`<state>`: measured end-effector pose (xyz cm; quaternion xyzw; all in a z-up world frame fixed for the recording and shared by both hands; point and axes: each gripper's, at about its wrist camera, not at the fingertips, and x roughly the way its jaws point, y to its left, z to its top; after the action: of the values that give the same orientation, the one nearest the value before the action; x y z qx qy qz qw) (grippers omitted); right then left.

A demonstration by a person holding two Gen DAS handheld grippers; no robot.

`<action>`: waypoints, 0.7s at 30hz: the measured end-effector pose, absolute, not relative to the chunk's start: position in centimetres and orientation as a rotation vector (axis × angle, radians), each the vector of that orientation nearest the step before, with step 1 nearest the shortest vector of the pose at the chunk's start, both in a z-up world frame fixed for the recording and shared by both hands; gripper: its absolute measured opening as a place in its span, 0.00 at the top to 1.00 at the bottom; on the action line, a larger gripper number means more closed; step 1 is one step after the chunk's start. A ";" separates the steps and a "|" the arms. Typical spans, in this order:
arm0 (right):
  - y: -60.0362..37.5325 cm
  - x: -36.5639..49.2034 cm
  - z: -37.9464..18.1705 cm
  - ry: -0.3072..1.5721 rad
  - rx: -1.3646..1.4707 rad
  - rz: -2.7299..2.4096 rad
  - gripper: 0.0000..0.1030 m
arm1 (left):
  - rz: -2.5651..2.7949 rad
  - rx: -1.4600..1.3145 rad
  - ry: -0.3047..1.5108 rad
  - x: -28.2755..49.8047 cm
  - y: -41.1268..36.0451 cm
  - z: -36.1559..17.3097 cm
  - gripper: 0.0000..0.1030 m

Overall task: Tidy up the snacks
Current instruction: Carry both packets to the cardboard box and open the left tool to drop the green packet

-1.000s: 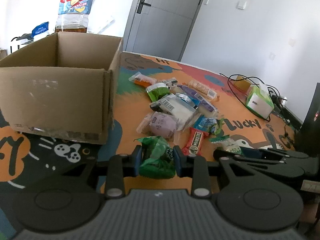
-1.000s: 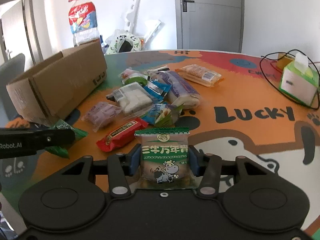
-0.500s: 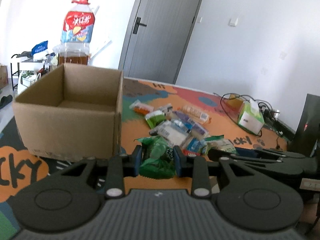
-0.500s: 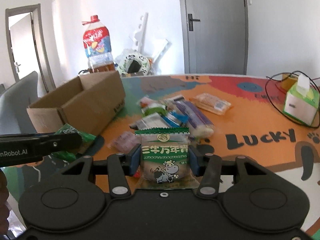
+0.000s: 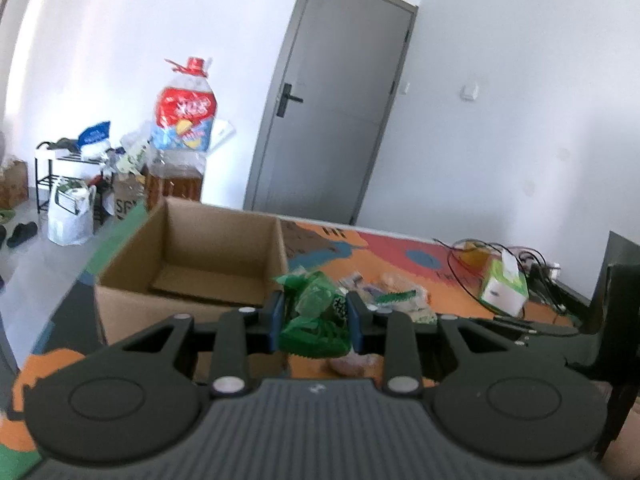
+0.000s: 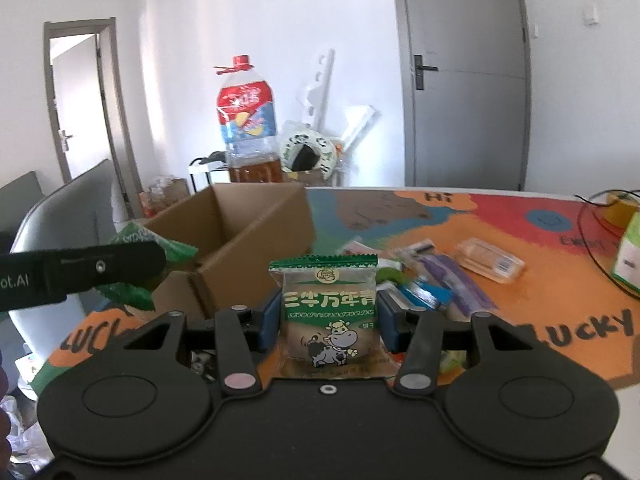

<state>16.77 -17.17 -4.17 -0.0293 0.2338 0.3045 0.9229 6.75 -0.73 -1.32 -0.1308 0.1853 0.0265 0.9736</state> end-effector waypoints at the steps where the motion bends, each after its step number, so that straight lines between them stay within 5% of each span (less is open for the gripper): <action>1: -16.8 16.7 -4.0 0.477 -0.061 0.633 0.52 | 0.059 -0.264 0.368 6.6 -0.4 -1.2 0.70; 21: -9.6 18.4 -2.0 0.451 -0.057 0.742 0.52 | 0.215 -0.309 0.344 8.8 7.4 -0.6 0.70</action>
<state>18.44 -9.56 -2.03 -0.0276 0.2184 0.3594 0.9069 8.82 7.36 -0.64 -0.1527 0.1700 0.1066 0.9677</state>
